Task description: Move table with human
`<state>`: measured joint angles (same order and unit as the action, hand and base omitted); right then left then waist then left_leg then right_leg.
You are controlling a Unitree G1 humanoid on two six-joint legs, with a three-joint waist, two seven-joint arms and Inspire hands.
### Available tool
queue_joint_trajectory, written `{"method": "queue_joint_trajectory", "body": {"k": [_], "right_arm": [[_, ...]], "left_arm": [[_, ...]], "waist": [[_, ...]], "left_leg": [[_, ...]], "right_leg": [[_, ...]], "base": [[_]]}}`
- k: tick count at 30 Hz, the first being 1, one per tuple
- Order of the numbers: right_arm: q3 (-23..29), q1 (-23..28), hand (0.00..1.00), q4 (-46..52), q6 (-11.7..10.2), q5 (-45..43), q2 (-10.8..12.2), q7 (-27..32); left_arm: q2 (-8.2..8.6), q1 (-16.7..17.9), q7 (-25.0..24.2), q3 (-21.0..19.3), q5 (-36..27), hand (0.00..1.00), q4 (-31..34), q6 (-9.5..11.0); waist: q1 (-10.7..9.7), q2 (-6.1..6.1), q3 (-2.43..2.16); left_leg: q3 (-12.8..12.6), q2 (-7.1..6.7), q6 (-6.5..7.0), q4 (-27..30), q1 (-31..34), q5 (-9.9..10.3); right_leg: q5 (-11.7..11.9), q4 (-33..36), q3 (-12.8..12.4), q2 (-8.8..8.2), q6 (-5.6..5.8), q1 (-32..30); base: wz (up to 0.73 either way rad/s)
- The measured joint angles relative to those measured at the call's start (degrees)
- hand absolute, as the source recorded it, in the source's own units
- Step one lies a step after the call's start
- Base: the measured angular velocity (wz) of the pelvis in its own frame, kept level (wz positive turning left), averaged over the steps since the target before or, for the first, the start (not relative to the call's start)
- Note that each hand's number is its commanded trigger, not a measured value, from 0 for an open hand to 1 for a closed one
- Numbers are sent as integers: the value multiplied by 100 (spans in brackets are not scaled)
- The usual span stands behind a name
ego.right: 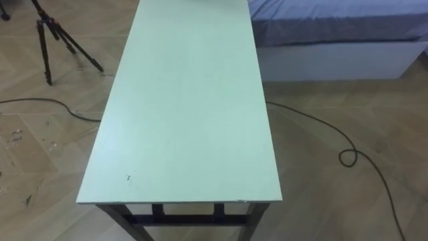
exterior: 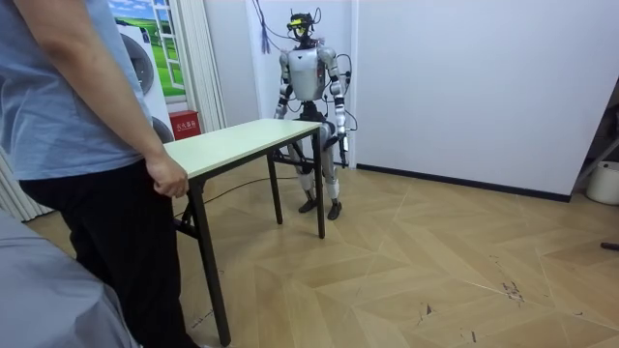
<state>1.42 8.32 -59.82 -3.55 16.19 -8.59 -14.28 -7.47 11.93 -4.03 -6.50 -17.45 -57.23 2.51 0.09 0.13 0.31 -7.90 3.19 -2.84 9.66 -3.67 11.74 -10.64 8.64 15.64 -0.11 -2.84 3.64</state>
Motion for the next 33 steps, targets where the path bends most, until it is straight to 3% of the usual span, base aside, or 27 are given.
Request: {"method": "queue_joint_trajectory", "body": {"k": [4, 9, 12, 16, 21, 25, 29, 33], "right_arm": [[-15, 280, 0, 830, 0, 170, 0, -408], [-126, 749, 0, 1828, 83, 660, 30, -982], [-205, 943, 0, 2113, 234, 1240, -5, -1113], [-301, 1338, 0, 2595, 450, 2160, -20, -1327], [-1066, 1525, 0, 3225, 499, 2819, -11, -1661], [-1455, 1437, 0, 3424, 503, 2876, -14, -1781], [-1632, 1425, 0, 3819, 607, 2906, -88, -1827], [-1838, 1301, 0, 3877, 609, 3237, -121, -1838]], "left_arm": [[-11, 89, -570, 74, -688, 0, 401, 5], [-13, 652, -1342, 474, -1731, 0, 1480, 4], [-19, 809, -1664, 709, -2156, 0, 1937, -4], [-30, 1055, -1809, 1108, -2683, 0, 2574, -94], [-95, 1243, -1908, 1734, -3672, 0, 3468, -202], [-134, 1268, -1975, 2091, -3825, 0, 4010, -199], [-299, 1364, -2082, 2321, -3912, 0, 4525, -226], [-425, 1313, -2155, 2474, -4188, 0, 4564, -236]], "waist": [[33, 24, -5], [31, -22, -3], [117, -49, -6], [147, -41, 1], [175, -78, 7], [175, -114, 0], [166, -140, -19], [148, -202, -15]], "left_leg": [[-3, 7, 0, -13, 25, 0], [-7, 14, 1, 4, 81, 0], [-15, 16, 39, 24, 119, 23], [-114, 11, 45, 77, 121, 27], [-147, -3, 46, 193, 202, 27], [-148, -19, 55, 204, 209, 21], [-146, -19, 62, 212, 198, 17], [-138, -13, 62, 211, 181, 17]], "right_leg": [[0, 12, 26, 0, 0, -53], [0, 115, 14, -12, 2, -118], [0, 118, 10, -13, 2, -176], [-2, 145, -3, -39, 6, -181], [-40, 222, -63, -71, 14, -286], [-49, 314, -112, -86, 22, -374], [-47, 328, -134, -84, 19, -376], [-46, 396, -143, -84, 17, -342]], "base": [[1], [1], [0], [-5], [-2], [-2], [-3], [-3]]}}
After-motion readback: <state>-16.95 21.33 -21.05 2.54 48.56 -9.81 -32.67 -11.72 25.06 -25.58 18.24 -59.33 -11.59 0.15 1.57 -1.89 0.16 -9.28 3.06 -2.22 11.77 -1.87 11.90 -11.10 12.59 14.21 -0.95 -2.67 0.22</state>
